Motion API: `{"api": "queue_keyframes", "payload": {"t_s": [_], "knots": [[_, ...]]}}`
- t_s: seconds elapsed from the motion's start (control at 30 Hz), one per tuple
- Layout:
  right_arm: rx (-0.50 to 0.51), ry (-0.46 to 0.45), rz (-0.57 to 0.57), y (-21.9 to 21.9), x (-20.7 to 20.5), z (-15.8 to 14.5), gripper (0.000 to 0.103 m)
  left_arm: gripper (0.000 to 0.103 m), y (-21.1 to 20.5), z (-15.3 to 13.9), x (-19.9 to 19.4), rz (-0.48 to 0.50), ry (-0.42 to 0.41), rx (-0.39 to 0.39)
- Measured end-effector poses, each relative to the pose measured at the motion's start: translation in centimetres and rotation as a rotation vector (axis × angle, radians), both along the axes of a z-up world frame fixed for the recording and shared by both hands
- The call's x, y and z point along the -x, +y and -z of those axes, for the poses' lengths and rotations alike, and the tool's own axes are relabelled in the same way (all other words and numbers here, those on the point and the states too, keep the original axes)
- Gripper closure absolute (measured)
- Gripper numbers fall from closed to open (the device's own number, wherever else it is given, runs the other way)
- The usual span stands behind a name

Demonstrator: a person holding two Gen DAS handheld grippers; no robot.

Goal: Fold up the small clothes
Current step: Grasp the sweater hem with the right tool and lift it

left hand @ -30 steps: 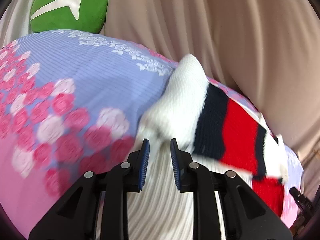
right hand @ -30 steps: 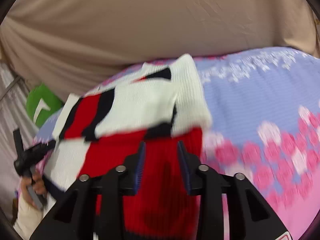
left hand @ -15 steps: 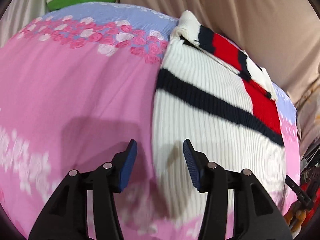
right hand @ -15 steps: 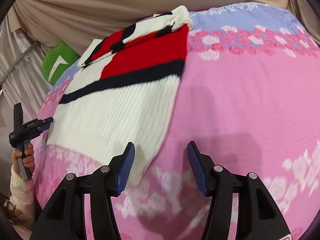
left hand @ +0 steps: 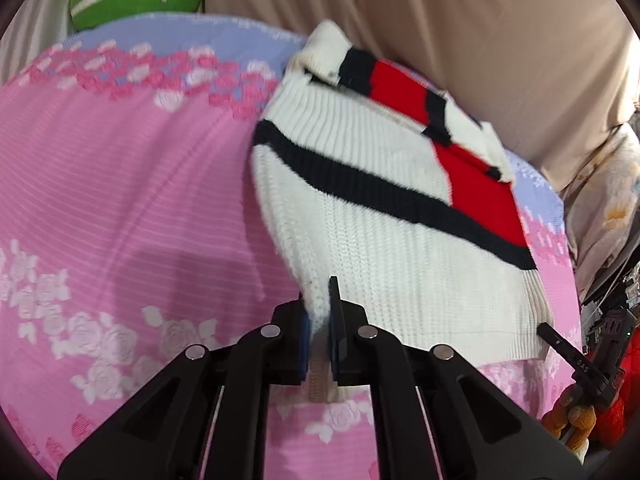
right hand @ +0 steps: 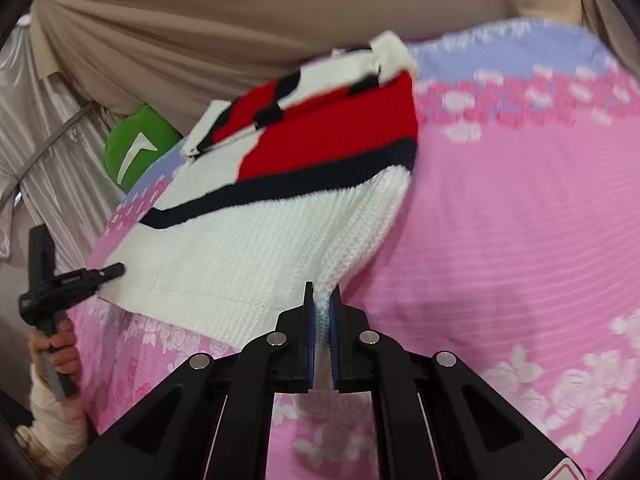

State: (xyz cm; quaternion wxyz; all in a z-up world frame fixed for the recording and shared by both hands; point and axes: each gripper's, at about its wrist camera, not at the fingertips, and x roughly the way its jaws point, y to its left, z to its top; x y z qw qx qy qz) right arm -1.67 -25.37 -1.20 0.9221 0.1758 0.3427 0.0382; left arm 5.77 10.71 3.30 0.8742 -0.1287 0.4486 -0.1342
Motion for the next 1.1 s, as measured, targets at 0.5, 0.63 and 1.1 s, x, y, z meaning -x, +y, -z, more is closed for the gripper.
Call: {"api": "queue_keyframes", "payload": {"t_s": [0.5,0.63,1.1], "knots": [[-0.028,-0.355,-0.026,-0.5,12.4,-13.0,0.099,0.097,3.0,-13.1,10.9,0.095,-0.304,0.128],[0.013,-0.359,-0.016,-2.2,4.7,-14.9,0.099,0.097,1.1,-14.5,3.0,0.082,-0.338,0.093],[-0.056,-0.006,0.139,-9.0,-23.7,-4.3,0.096,0.093,-5.8,-1.0,-25.5,-0.072,-0.033,-0.146]]}}
